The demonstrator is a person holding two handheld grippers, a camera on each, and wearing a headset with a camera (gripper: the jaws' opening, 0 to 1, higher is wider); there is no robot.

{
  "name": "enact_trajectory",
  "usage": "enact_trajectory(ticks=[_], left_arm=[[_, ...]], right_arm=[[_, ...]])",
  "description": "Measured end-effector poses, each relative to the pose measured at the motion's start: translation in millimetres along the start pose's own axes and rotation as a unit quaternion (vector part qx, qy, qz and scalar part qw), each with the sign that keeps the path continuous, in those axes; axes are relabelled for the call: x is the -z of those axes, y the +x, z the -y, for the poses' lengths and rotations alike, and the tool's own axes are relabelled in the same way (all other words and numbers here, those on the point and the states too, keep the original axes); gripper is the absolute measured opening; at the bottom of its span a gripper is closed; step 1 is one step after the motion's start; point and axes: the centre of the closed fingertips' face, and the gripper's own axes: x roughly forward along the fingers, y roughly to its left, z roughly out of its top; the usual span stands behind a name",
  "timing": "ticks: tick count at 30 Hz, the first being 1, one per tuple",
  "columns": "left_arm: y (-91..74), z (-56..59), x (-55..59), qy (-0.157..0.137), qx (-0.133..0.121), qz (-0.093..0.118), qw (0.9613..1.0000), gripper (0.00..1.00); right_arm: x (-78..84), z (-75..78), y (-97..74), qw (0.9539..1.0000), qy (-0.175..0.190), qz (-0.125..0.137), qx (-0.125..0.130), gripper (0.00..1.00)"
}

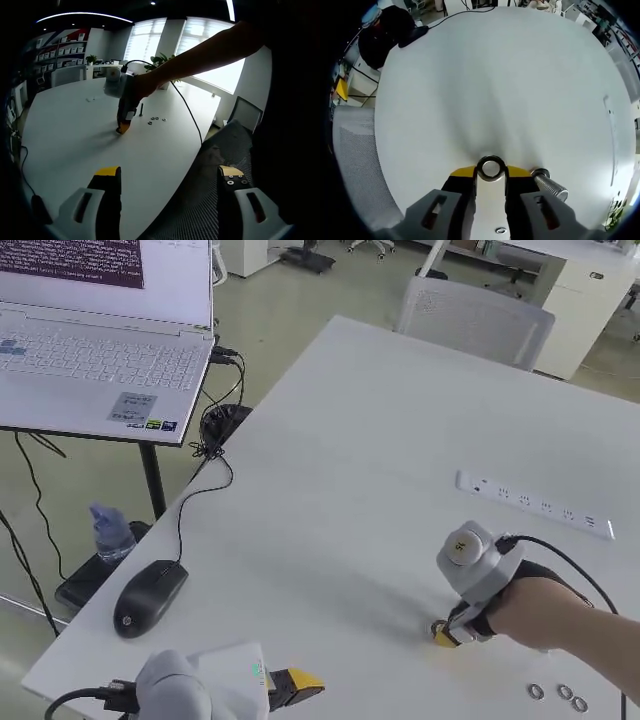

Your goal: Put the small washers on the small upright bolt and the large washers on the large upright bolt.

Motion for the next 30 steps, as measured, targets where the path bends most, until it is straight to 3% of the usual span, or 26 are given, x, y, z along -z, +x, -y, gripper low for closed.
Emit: enact_trajectory(ticks=[14,23,30], left_arm=[[4.5,0.6,-13.9,0.013,0.001,0.008,0.9999,0.79],[6.3,-2.9,-15.3,0.02,-0.004,0.014,0.9997,0.8],[6.3,-14.7,-9.6,0.027,-0.024,0.009,0.9993,0.81]], right_arm=[[1.7,-7.3,-21.7,1.0,-0.003,0.002,-0.009,0.21],[7.0,-3.6,-38.4,1.0,0.005,0.004,-0.006,0.21],[11.0,-1.3,-51.8,0.9999,0.011,0.009,-0.002,0.21]])
